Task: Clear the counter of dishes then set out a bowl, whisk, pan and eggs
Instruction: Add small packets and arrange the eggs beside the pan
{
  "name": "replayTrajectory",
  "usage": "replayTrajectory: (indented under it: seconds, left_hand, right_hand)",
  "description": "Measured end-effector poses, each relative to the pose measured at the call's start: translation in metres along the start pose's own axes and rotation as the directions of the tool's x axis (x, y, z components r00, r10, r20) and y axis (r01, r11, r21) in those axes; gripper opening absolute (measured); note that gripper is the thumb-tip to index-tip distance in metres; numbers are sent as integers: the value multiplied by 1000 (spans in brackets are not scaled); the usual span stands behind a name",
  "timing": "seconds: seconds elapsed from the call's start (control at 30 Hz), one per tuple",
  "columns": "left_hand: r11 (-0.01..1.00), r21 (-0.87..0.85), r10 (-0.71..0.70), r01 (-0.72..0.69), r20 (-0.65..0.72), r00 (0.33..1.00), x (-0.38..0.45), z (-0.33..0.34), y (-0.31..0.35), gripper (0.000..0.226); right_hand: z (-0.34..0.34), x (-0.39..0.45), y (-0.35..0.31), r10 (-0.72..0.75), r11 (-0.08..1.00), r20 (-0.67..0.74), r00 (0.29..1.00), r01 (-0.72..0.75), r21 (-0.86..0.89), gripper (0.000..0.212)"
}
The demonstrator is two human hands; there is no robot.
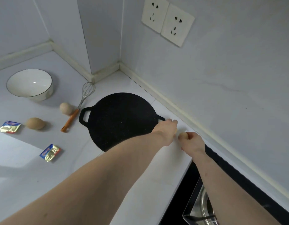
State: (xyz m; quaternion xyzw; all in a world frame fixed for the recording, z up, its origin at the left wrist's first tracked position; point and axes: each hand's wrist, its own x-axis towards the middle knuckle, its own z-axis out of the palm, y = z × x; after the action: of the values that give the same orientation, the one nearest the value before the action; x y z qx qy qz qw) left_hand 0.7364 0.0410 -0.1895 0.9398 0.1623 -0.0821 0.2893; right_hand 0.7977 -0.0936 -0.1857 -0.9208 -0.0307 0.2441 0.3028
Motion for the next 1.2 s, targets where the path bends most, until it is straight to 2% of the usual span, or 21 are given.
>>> replayTrajectory:
  seconds: [0.2,0.4,0.5,0.63,0.77,0.9,1.07,1.2]
  left_hand:
    - [998,-64,5,-6,-17,1000,22,3,-6,32]
    - [996,-88,-27,21,-63,998,38,-4,-8,33]
    - [988,-138,-82,70,-85,993,46,-11,-12,20]
    - [975,-175,-157,136,-111,981,56,-14,-16,14]
    - [977,-136,-179,163,-112,977,62,-18,-18,25]
    - [965,-160,-226,207,-109,968,64,-20,-19,31]
    - [956,-230,-217,185,-126,968,62,-23,-21,22]
    - [959,-230,-199,166,-131,971,60,-24,-24,30]
  right_hand:
    - [5,16,-3,-20,999,12,1000,20,-30,17]
    - [5,35,-7,-39,999,8,999,39,-2,12]
    - [5,42,-12,-55,998,-9,998,55,10,11]
    - [8,49,-19,-66,997,-23,998,67,45,15]
    - [12,56,-24,-81,993,-32,996,84,89,16]
    - [13,58,-24,-92,991,-50,995,97,97,2]
    - [12,65,-26,-93,986,-36,995,97,134,3]
    - [13,62,-31,-100,984,-15,995,101,150,15]
